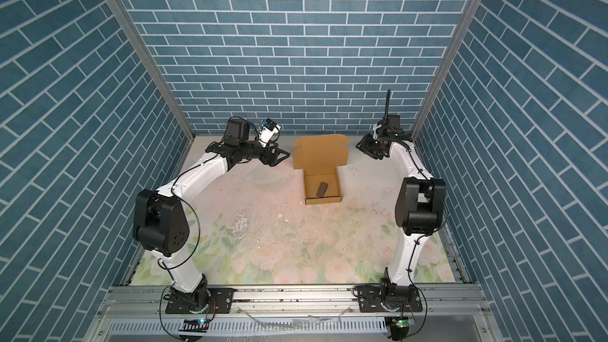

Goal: Assemble paper box
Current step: Move the paper box to the center of the table.

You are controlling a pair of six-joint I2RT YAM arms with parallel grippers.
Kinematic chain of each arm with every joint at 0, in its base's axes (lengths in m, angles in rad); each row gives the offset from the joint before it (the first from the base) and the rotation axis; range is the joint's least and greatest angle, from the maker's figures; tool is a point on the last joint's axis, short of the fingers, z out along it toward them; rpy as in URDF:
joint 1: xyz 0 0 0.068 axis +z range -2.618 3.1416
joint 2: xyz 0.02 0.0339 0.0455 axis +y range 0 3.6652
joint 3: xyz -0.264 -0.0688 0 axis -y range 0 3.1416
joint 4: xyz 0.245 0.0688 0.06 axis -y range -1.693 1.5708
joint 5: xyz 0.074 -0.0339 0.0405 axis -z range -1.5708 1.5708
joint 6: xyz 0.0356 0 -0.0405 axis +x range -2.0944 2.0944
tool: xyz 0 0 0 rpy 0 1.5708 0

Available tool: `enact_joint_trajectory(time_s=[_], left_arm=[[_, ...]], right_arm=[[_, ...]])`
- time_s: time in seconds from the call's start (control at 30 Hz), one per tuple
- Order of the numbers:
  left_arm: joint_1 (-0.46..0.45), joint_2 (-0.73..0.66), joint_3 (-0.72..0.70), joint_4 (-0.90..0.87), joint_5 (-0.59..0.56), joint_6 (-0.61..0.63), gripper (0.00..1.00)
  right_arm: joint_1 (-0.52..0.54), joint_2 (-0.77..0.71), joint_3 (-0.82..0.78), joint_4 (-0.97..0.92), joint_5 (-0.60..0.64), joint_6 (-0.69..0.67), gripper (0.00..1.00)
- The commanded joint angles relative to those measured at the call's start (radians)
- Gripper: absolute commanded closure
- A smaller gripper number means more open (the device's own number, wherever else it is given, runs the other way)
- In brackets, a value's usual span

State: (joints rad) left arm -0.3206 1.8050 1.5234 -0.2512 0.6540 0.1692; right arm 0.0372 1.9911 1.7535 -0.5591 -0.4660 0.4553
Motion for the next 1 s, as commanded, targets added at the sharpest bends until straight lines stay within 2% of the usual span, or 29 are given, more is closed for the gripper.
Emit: enact_joint_trajectory(time_s=[0.0,0.1,0.23,0.63,0.97], left_arm=[[-0.002,0.014,0.004,0.027,-0.005,0.009,0.15],[-0.003,0.029,0.013,0.008,-0.005,0.036,0.15],[-0.002,0.055,0.017,0.026,0.005,0.012,0.15],[-0.003,0.067,0.005,0.031,0.004,-0.012,0.18],[-0.002,0.062,-0.003,0.039,0.037,-0.008,0.22]], right_arm=[[0.003,0.063,0.091,-0.037,-0.081,-0.070,0.54],[0.004,0.103,0.090,0.008,-0.134,-0.045,0.54],[0.007,0.124,0.074,0.050,-0.181,-0.018,0.55],[0.025,0.035,-0.106,0.148,-0.236,-0.026,0.55],[0.062,0.012,-0.141,0.169,-0.245,-0.027,0.55]])
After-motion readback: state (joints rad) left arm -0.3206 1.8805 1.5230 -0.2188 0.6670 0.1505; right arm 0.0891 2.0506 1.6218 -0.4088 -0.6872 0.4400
